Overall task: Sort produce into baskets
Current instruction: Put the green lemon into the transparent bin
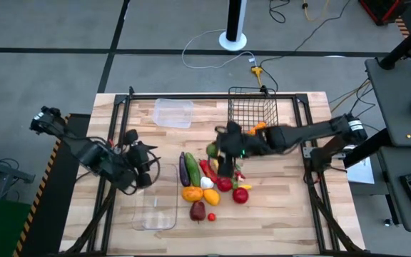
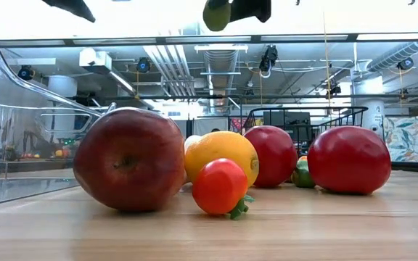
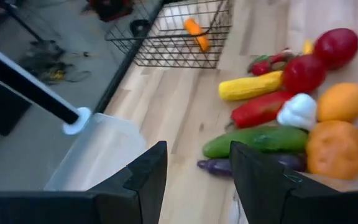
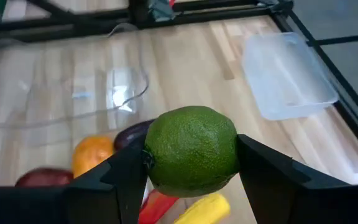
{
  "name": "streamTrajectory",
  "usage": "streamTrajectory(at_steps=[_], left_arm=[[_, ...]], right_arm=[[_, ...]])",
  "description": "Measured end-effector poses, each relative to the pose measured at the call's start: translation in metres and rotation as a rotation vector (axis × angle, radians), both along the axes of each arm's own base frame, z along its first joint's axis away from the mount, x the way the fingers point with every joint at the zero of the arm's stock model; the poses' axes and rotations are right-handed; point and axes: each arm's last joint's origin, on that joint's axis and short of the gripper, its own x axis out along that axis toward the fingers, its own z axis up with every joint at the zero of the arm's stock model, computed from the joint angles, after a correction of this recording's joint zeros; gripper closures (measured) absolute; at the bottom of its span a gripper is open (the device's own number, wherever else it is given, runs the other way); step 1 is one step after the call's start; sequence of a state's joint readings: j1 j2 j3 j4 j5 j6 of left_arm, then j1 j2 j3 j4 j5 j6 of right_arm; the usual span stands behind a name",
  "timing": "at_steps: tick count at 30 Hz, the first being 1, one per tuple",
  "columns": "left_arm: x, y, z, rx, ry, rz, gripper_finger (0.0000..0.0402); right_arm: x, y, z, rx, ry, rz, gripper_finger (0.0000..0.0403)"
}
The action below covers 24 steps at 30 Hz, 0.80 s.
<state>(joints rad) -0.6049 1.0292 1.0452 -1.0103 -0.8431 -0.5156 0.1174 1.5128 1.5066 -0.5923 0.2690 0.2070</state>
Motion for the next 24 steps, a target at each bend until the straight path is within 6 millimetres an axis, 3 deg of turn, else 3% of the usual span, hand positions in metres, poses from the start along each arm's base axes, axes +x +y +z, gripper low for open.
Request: streamTrajectory(at_steps=[5,9,16,24], left_arm=[[-0.009,0.004,-0.002,-0.172,-0.123,-0.059,0.0244],[-0.006,0.001,-0.01,-0.275,-0.234,-0.089,0.0244],[0.006,-0.007,-0.028,-0.332,-0.356,-0.099,0.0244],[0.01,-0.007,-0.034,-0.259,-0.395,0.007,0.0244]], right_arm=[[0.002,-0.044,0.012,0.059,-0.021,-0.013,0.0188],[0.001,-0.068,0.017,0.046,-0.031,0.002,0.0188],[-0.002,-0.093,0.018,0.008,-0.039,-0.04,0.0188],[-0.001,-0.118,0.011,0.098,-0.046,-0.177,0.0188]])
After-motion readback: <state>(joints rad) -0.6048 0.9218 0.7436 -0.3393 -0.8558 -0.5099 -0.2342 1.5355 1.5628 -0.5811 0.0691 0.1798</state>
